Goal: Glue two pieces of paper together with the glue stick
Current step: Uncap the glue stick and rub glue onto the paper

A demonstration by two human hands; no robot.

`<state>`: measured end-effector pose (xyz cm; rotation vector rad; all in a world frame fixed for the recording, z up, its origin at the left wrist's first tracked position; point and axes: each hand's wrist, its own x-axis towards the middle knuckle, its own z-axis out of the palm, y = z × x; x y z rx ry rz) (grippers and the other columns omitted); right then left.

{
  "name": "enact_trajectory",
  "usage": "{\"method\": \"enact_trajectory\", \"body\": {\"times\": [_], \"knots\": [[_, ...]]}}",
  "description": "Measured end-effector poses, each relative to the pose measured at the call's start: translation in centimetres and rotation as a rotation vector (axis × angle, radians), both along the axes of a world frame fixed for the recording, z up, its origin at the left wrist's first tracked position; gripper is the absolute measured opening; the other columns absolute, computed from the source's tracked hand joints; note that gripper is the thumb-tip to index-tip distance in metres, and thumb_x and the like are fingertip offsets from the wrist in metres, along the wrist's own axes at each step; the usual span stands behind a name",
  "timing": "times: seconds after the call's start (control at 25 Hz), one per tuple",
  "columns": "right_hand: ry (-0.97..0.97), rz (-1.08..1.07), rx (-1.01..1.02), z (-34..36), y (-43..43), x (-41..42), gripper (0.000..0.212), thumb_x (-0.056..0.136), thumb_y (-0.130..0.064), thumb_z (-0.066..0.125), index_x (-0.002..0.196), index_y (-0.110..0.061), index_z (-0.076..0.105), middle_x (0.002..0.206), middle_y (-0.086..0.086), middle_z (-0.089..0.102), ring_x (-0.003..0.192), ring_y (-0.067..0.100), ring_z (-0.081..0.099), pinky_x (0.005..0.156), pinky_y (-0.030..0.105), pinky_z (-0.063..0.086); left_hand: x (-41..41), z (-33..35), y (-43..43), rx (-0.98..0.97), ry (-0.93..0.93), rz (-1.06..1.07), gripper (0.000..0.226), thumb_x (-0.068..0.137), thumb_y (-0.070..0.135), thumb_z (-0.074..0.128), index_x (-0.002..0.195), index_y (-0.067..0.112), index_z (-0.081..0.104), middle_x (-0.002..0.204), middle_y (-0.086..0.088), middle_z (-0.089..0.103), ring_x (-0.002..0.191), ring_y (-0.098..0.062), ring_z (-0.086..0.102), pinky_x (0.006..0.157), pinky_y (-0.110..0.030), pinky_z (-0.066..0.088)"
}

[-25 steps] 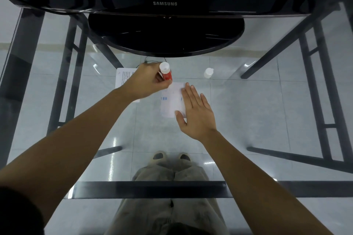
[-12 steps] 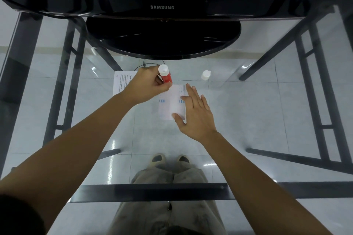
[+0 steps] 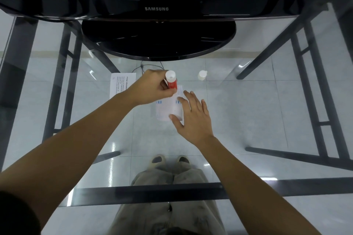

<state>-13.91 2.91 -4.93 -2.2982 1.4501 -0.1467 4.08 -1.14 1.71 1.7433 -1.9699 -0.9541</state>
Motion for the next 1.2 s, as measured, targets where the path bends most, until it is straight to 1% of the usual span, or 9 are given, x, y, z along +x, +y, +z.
{"method": "enact_trajectory", "body": {"times": [0.08, 0.24, 0.36, 0.44, 0.64, 0.8, 0.92, 1.08, 1.2], "knots": [[-0.016, -0.006, -0.002, -0.2, 0.0, 0.1, 0.059, 0.089, -0.056, 0.038, 0.137, -0.021, 0.037, 0.154, 0.004, 0.026, 0.144, 0.022, 0.015, 0.113, 0.037, -0.002, -0.3, -0.2, 0.3, 0.032, -0.011, -0.056, 0.023, 0.080, 0.025, 0.068, 0.097, 0.012, 0.063, 0.087, -0.004, 0.069, 0.075, -0.012, 0.065, 0.075, -0.032, 0.055], [-0.032, -0.015, -0.004, -0.2, 0.0, 0.1, 0.054, 0.089, -0.054, 0.041, 0.131, -0.021, 0.042, 0.154, 0.003, 0.027, 0.144, 0.022, 0.016, 0.112, 0.037, -0.002, 0.1, 0.1, -1.1, -0.009, -0.040, 0.057, 0.027, 0.081, 0.025, 0.067, 0.103, 0.011, 0.062, 0.095, -0.007, 0.069, 0.083, -0.018, 0.064, 0.081, -0.034, 0.054], [-0.045, -0.011, -0.011, -0.1, 0.1, 0.0, 0.052, 0.090, -0.053, 0.041, 0.130, -0.021, 0.044, 0.154, 0.003, 0.026, 0.144, 0.021, 0.015, 0.113, 0.037, -0.001, -0.6, 0.4, -0.9, -0.011, -0.025, -0.002, 0.024, 0.081, 0.023, 0.067, 0.101, 0.011, 0.063, 0.093, -0.004, 0.069, 0.079, -0.012, 0.062, 0.074, -0.015, 0.048], [-0.043, -0.008, -0.008, -0.1, 0.1, 0.0, 0.051, 0.090, -0.053, 0.040, 0.131, -0.021, 0.044, 0.155, 0.003, 0.024, 0.145, 0.020, 0.013, 0.113, 0.037, -0.002, -0.9, 0.2, -0.5, 0.026, -0.035, -0.061, 0.023, 0.081, 0.023, 0.067, 0.100, 0.011, 0.063, 0.092, -0.003, 0.069, 0.076, -0.011, 0.062, 0.069, -0.010, 0.044], [-0.014, -0.005, 0.010, -0.2, 0.1, 0.0, 0.056, 0.091, -0.055, 0.036, 0.135, -0.021, 0.040, 0.156, 0.002, 0.020, 0.145, 0.020, 0.009, 0.112, 0.037, -0.005, -0.5, 0.2, -1.3, -0.011, -0.045, 0.069, 0.026, 0.083, 0.024, 0.066, 0.104, 0.009, 0.062, 0.093, -0.001, 0.064, 0.080, -0.014, 0.059, 0.074, -0.021, 0.045], [-0.011, -0.001, 0.016, -0.1, 0.1, 0.0, 0.056, 0.091, -0.055, 0.036, 0.135, -0.021, 0.041, 0.156, 0.002, 0.020, 0.145, 0.020, 0.010, 0.112, 0.037, -0.004, -1.0, 0.0, -0.9, 0.040, -0.024, -0.040, 0.022, 0.081, 0.025, 0.067, 0.099, 0.013, 0.063, 0.090, 0.000, 0.067, 0.075, -0.011, 0.062, 0.068, -0.013, 0.044], [-0.012, -0.002, 0.030, 0.1, 0.1, 0.0, 0.057, 0.090, -0.056, 0.036, 0.135, -0.022, 0.040, 0.156, 0.002, 0.021, 0.145, 0.021, 0.010, 0.113, 0.038, -0.004, -1.2, 0.2, -1.4, 0.006, -0.041, 0.045, 0.023, 0.084, 0.023, 0.065, 0.101, 0.009, 0.060, 0.091, 0.001, 0.062, 0.076, -0.012, 0.057, 0.065, -0.012, 0.039], [-0.011, 0.000, 0.032, 0.1, 0.1, 0.1, 0.056, 0.090, -0.055, 0.037, 0.135, -0.022, 0.040, 0.156, 0.002, 0.021, 0.145, 0.020, 0.010, 0.112, 0.037, -0.005, -1.5, 0.5, -1.3, 0.017, -0.018, 0.000, 0.024, 0.081, 0.023, 0.067, 0.101, 0.010, 0.062, 0.091, -0.002, 0.068, 0.078, -0.014, 0.063, 0.073, -0.021, 0.050], [0.006, 0.010, 0.052, 0.3, -0.1, 0.1, 0.056, 0.091, -0.055, 0.037, 0.135, -0.022, 0.040, 0.156, 0.002, 0.021, 0.145, 0.020, 0.009, 0.112, 0.037, -0.004, -1.7, 0.2, -0.9, 0.032, -0.044, 0.031, 0.025, 0.082, 0.025, 0.067, 0.101, 0.009, 0.061, 0.091, 0.000, 0.066, 0.076, -0.011, 0.060, 0.067, -0.008, 0.044]]}}
